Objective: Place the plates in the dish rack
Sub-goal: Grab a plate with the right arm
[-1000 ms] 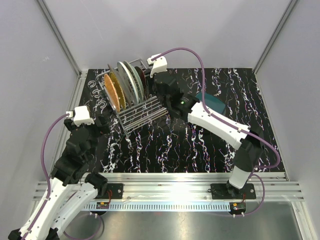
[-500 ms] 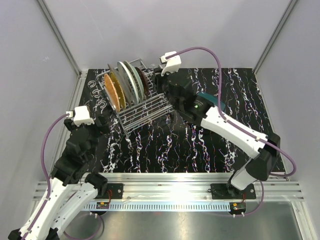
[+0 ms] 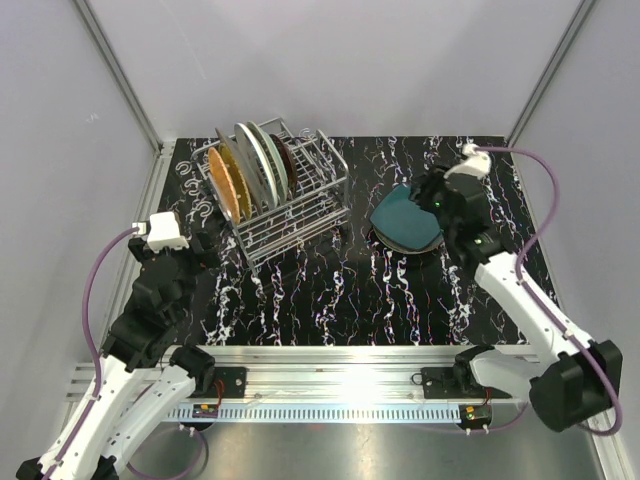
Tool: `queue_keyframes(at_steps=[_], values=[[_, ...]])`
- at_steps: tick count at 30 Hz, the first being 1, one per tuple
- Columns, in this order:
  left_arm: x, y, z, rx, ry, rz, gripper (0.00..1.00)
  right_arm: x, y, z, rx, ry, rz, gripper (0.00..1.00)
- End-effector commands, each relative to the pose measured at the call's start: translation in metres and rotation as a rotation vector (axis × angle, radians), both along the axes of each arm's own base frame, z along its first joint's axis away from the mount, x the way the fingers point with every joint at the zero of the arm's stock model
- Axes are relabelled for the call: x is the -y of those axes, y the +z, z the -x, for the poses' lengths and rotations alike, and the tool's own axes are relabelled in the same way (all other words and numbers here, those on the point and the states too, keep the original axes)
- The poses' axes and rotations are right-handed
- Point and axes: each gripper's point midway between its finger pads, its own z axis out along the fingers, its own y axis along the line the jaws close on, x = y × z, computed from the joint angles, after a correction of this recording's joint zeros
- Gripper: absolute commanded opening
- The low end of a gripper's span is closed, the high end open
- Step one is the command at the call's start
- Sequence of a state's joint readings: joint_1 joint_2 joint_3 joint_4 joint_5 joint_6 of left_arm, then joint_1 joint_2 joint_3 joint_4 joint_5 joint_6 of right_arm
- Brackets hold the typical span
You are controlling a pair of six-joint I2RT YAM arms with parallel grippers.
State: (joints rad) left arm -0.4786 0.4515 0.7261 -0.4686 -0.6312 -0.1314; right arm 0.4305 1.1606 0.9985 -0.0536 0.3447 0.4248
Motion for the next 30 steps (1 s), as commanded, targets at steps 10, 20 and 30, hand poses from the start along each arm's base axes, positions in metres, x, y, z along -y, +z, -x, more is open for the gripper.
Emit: queue_keyframes(at_steps=[10, 20, 30], values=[[0.005, 0.007, -0.007, 0.024, -0.008, 0.014, 0.99, 0.12, -0.105, 0.013, -0.244, -0.153, -0.446, 0.54], [0.008, 0.005, -0.009, 0.015, -0.023, 0.012, 0.99, 0.124, -0.141, -0.004, -0.319, -0.109, -0.492, 0.54], [0.008, 0.007, -0.009, 0.02, -0.025, 0.014, 0.99, 0.122, -0.166, -0.016, -0.4, -0.089, -0.483, 0.53]])
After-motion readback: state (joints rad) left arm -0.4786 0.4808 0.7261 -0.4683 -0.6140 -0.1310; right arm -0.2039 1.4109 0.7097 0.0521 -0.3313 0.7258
